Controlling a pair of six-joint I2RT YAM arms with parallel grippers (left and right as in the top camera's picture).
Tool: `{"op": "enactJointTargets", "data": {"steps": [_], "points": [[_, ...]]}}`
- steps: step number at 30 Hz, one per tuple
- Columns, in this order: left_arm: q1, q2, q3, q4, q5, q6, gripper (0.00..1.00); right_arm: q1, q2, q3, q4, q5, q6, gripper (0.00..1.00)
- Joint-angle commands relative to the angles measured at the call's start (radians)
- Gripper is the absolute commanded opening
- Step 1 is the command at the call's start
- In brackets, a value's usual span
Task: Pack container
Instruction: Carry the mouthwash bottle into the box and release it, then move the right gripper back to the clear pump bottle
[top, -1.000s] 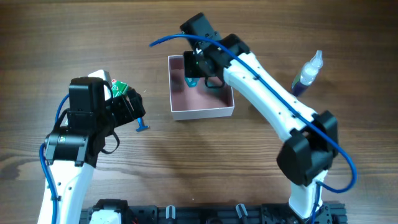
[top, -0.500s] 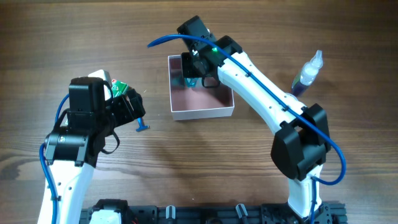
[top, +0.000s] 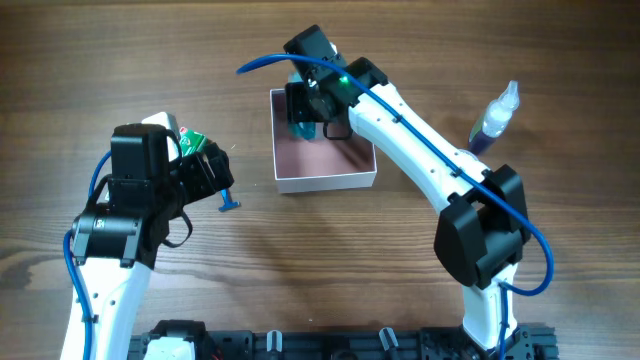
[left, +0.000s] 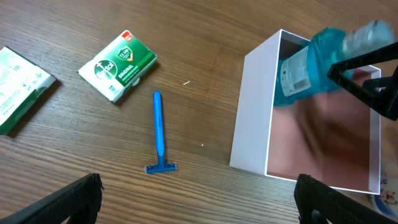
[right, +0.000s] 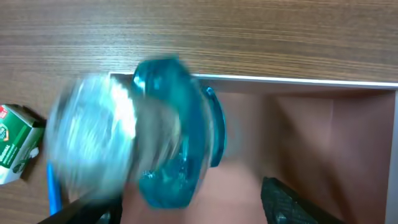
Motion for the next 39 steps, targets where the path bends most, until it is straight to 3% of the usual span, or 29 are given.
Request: {"op": "enactJointTargets", "data": {"steps": [1, 11, 18, 20, 24, 30, 33, 39], "points": [[-0.006, -0.003, 0.018, 0.0, 0.016, 0.02, 1.0, -0.004, -0.001, 0.015, 0.0, 0.017, -0.019, 0.73], [-0.006, -0.003, 0.018, 0.0, 0.016, 0.02, 1.0, -0.005, -0.014, 0.017, -0.045, 0.014, -0.019, 0.9], [-0.006, -0.003, 0.018, 0.0, 0.015, 0.021, 1.0, -0.064, -0.216, 0.017, -0.143, 0.094, -0.02, 0.94], [-0.006, -0.003, 0.018, 0.0, 0.015, 0.021, 1.0, -0.103, -0.299, 0.017, -0.186, 0.138, -0.019, 1.0], [-0.006, -0.003, 0.018, 0.0, 0.015, 0.021, 1.0, -0.227, -0.434, 0.017, -0.299, 0.186, -0.019, 1.0], [-0.006, -0.003, 0.018, 0.0, 0.016, 0.021, 1.0, -0.492, -0.486, 0.007, -0.443, 0.177, -0.016, 1.0], [-0.006, -0.003, 0.018, 0.0, 0.015, 0.02, 1.0, -0.595, -0.475, -0.058, -0.422, 0.178, -0.019, 1.0], [-0.006, -0.003, 0.018, 0.0, 0.015, 0.021, 1.0, -0.636, -0.474, -0.257, -0.249, 0.186, -0.11, 1.0]]}}
